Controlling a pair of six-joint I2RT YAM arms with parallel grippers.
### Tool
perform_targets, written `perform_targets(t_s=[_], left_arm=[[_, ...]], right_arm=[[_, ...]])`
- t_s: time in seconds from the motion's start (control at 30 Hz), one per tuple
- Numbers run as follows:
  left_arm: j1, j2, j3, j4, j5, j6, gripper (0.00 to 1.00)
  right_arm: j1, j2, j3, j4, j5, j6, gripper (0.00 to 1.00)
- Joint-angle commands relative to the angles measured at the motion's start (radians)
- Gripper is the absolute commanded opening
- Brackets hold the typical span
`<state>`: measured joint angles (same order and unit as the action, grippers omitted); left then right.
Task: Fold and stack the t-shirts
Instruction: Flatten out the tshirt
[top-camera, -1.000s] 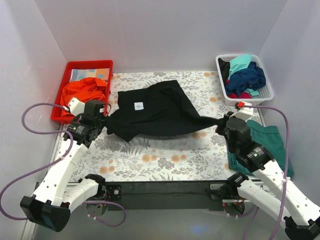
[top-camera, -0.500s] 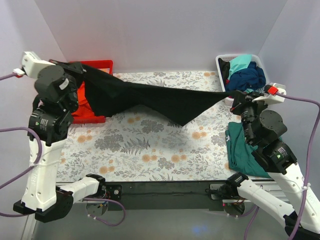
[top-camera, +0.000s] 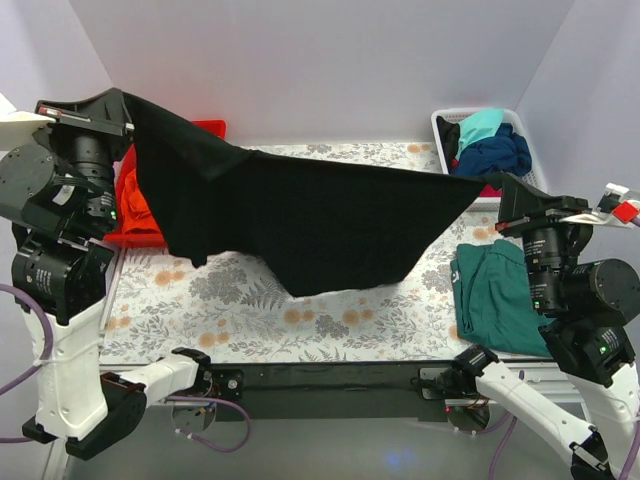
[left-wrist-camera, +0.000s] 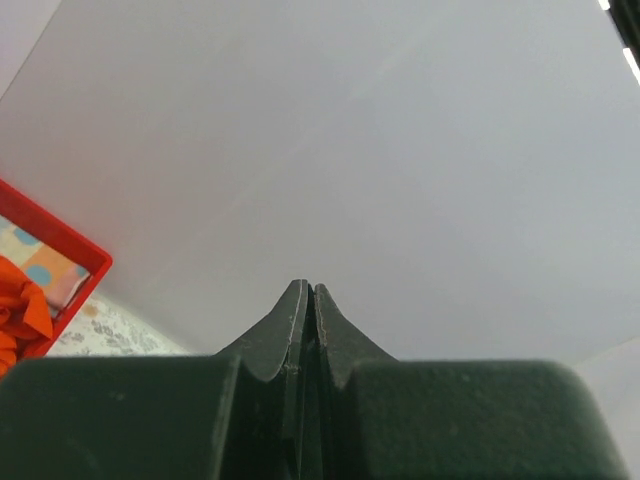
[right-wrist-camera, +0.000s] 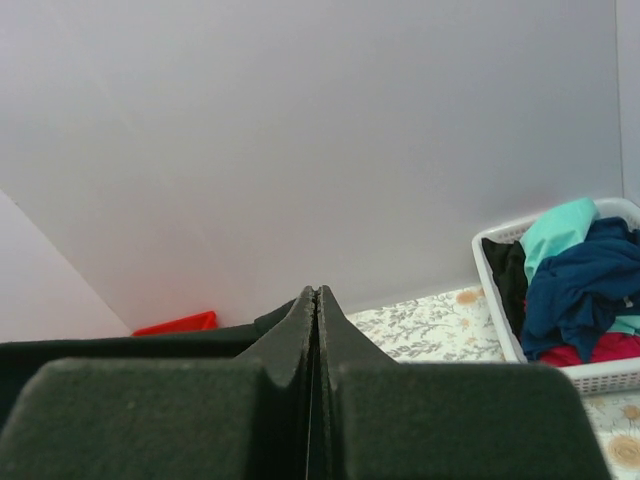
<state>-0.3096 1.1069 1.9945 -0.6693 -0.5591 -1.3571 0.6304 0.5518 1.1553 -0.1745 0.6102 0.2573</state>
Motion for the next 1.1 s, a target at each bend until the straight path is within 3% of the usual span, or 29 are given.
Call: perform_targets(t_s=[0.0,0.13,0.27,0.43,0.57,0.7,0.93,1.07], left_arm=[[0.003,0.071,0.064,0.083,-0.002,0.055,0.0],[0.003,0.246,0.102,0.105,0.011,0.049,0.0],[0.006,0.45,0.238,0.109,0.033,0.033,0.0],[0.01,0.669,0.434,0.155,0.045,0.093,0.0],[0.01,0.665,0.434,0.26,0.033,0.164,0.0],[0.01,0.602,0.408,0.333,0.007,0.222,0.0],[0.01,0.444,0.343,0.401,0.014,0.257,0.0],[0.01,0.315,0.212,0.404,0.034,0.233,0.0]], right_arm=[[0.0,0.063,0.063,0.064,-0.003,-0.036,0.01],[0.0,0.17,0.087,0.11,0.045,-0.081,0.01],[-0.008,0.321,0.11,0.235,0.094,-0.203,0.01],[-0.141,0.497,0.219,0.293,-0.044,-0.214,0.01],[-0.27,0.569,0.328,0.291,-0.191,-0.194,0.01],[-0.285,0.571,0.366,0.296,-0.227,-0.22,0.01],[-0.287,0.421,0.327,0.297,-0.233,-0.254,0.01],[-0.285,0.323,0.271,0.276,-0.222,-0.248,0.01]])
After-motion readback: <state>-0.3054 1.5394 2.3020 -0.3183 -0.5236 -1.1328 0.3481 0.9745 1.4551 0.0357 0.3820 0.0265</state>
